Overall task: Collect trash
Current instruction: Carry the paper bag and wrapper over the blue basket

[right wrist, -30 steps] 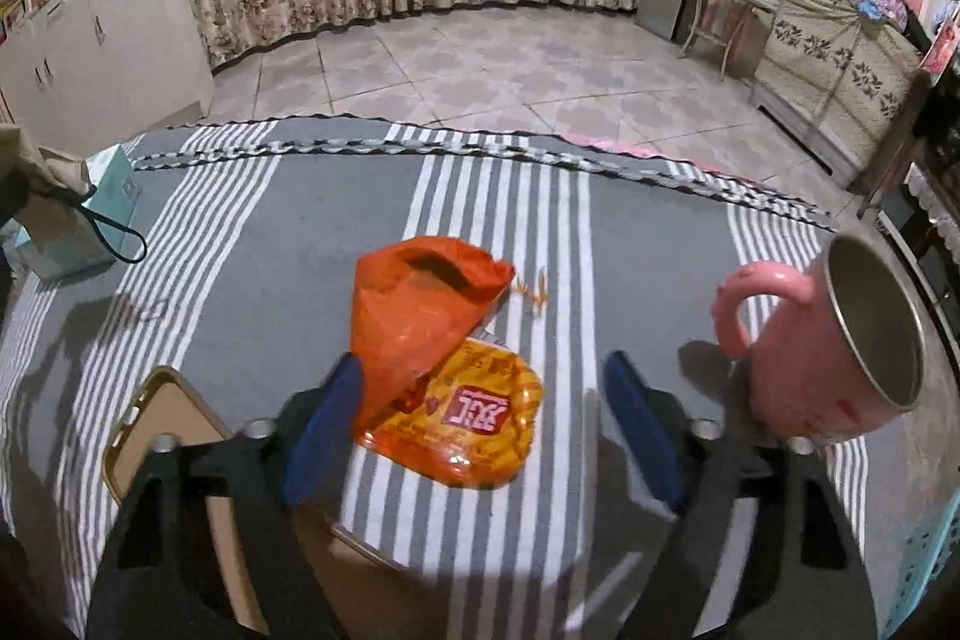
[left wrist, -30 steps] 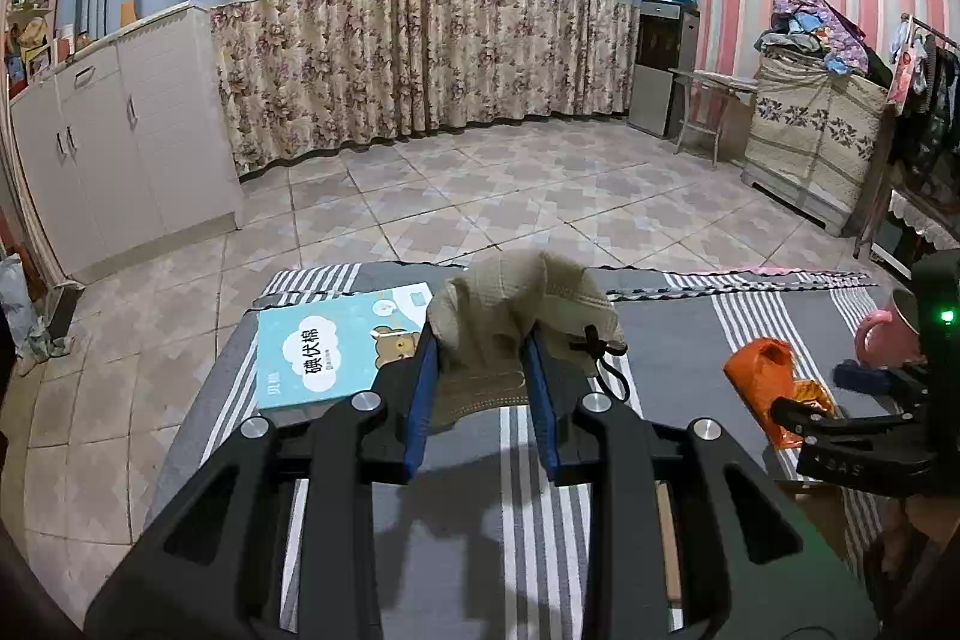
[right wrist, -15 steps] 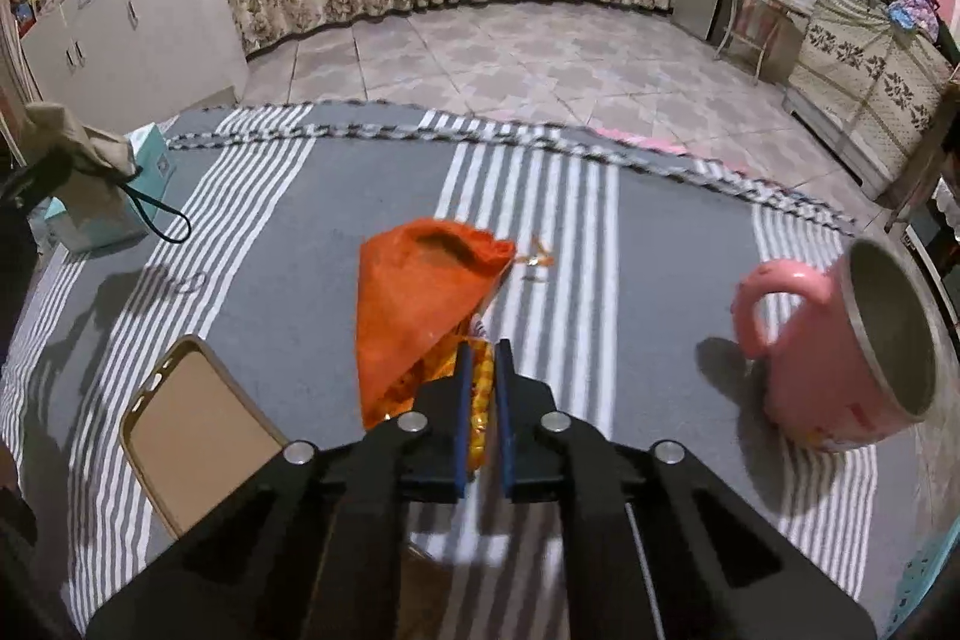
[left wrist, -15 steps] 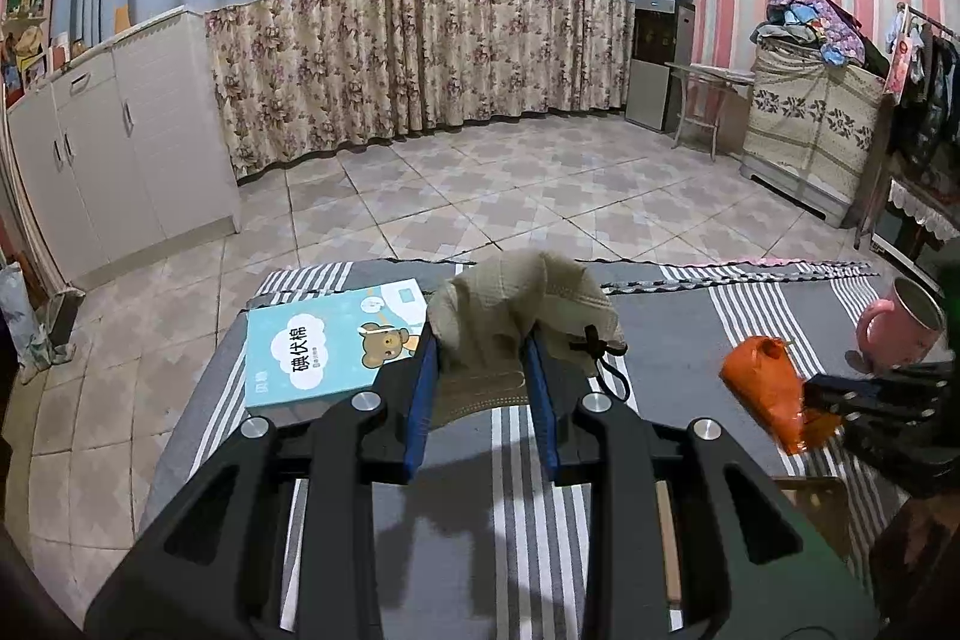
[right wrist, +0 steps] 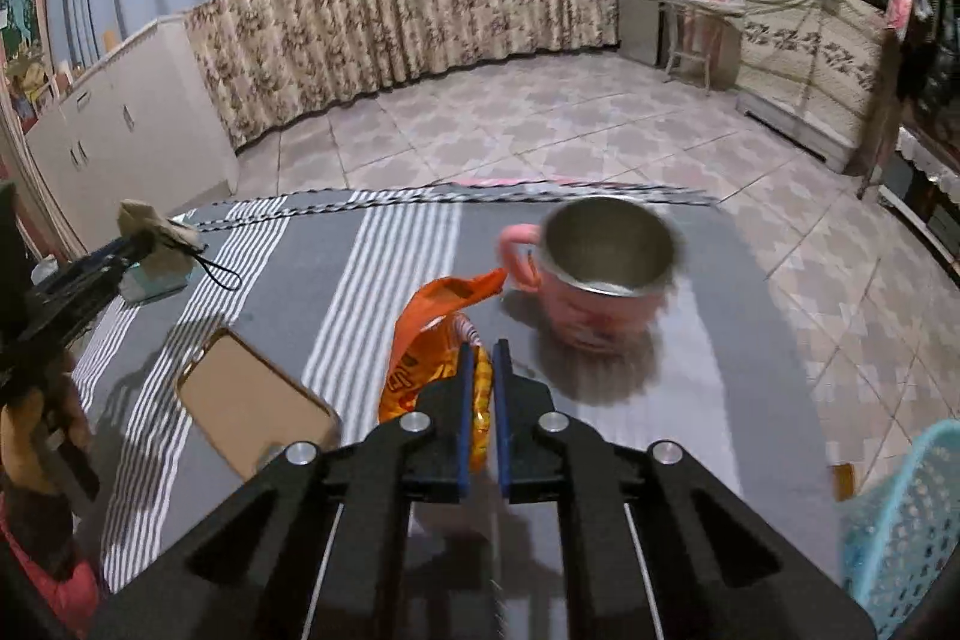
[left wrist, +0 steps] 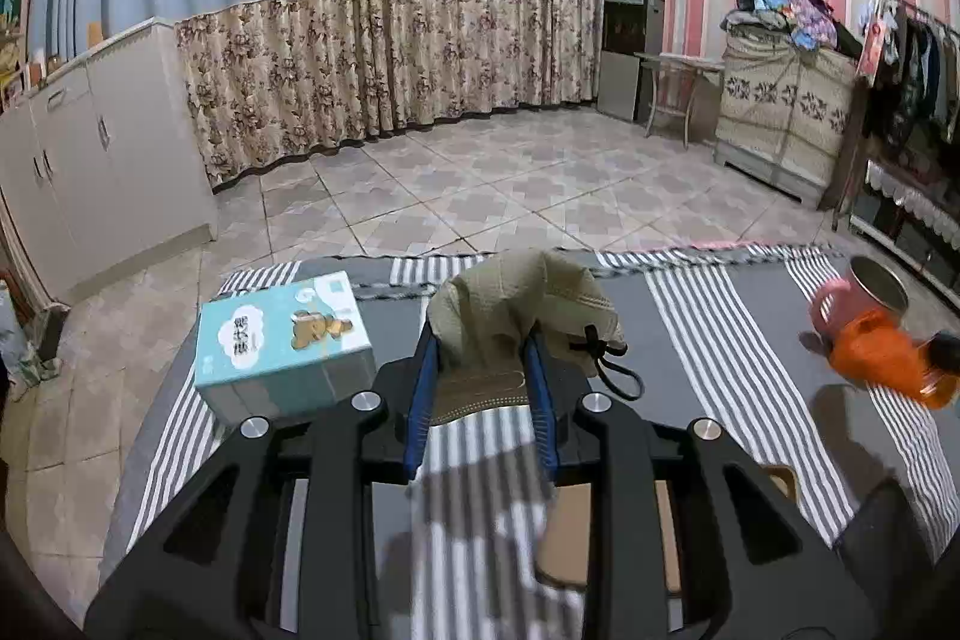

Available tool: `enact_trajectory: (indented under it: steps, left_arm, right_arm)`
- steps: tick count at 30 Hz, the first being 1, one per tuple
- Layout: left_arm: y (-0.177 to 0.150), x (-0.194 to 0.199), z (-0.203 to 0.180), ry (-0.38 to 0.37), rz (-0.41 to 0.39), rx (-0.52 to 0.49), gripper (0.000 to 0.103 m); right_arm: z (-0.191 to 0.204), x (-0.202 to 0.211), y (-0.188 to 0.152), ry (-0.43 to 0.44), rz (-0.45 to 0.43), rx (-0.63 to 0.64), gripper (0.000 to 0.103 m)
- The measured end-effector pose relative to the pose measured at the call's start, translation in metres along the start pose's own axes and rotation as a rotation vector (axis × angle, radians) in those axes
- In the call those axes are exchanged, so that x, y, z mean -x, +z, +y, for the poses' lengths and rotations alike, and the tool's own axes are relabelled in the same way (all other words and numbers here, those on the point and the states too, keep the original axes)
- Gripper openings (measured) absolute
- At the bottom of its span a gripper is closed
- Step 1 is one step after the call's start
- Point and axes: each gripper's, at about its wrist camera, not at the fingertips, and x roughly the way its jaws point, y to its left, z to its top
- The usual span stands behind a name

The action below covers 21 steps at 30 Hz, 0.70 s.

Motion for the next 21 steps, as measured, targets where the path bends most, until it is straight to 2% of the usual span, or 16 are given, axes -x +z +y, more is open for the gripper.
enact_trajectory:
  steps: [7,12,15,21]
  left_arm:
    - [-0.008,0.049,-0.039,-0.017,-0.032,-0.049,0.027]
    - [-0.013,0.074,-0.077,-0.083,-0.04,-0.047,0.027]
    - [-0.015,0.087,-0.111,-0.115,-0.057,-0.077,0.027]
    - [-0.016,0.107,-0.193,-0.228,-0.073,-0.123,0.027]
  right_arm:
    - [-0.062,0.066,-0.022,-0.054,-0.087,-0.068,0.006]
    - [-0.118,0.108,-0.048,-0.122,-0.148,-0.151,0.006]
    - [-0.157,0.13,-0.068,-0.182,-0.175,-0.215,0.006]
    - [-0.22,0.158,-0.106,-0.331,-0.195,-0.299,0.006]
